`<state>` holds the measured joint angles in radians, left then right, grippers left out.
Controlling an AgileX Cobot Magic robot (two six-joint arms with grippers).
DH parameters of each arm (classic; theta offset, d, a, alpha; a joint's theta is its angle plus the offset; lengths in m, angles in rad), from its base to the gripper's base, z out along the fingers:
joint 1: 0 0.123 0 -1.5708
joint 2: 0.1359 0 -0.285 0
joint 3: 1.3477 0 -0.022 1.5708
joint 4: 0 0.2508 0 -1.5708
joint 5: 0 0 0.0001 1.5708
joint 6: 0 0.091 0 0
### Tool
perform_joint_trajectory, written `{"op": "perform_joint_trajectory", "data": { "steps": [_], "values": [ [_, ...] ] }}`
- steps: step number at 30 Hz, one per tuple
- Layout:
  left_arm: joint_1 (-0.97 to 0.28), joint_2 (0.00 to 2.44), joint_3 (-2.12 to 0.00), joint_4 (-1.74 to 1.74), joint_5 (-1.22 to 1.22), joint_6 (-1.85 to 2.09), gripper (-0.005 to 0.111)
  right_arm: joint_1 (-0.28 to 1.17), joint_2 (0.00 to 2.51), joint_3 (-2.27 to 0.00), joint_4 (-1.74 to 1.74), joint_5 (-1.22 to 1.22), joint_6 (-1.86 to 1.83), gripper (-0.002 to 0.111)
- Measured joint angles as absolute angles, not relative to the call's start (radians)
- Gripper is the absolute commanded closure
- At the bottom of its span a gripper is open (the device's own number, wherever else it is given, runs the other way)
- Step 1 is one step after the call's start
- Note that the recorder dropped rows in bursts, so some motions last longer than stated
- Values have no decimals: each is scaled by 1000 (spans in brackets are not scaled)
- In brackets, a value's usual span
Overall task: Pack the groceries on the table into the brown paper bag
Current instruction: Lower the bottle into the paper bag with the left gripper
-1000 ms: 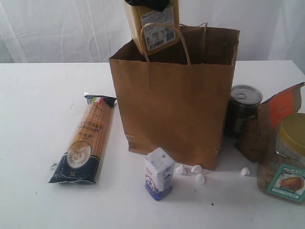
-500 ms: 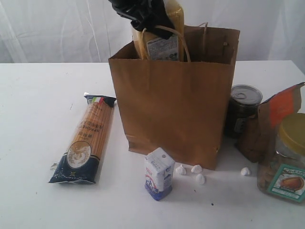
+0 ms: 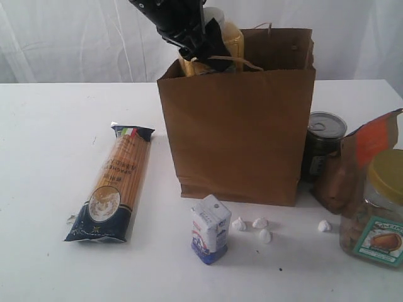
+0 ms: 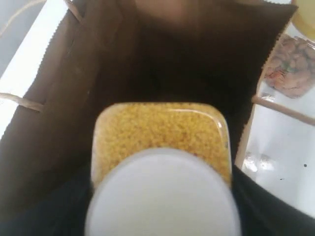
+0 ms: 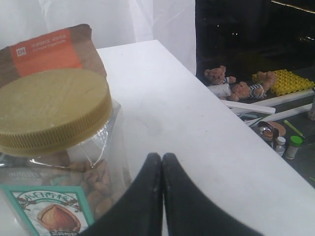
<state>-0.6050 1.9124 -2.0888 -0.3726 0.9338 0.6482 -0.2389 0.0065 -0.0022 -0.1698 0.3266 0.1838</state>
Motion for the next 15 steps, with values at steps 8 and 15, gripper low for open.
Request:
{"op": "perform_joint_trajectory", "data": {
  "steps": [8,15],
  "values": [
    [-605,1878,-2089,-347,935,652,107,-239,7,-2,-170,327,184,108],
    [-605,1825,-2089,-325,914,652,107,-239,7,-2,-170,327,184,108]
  ]
}}
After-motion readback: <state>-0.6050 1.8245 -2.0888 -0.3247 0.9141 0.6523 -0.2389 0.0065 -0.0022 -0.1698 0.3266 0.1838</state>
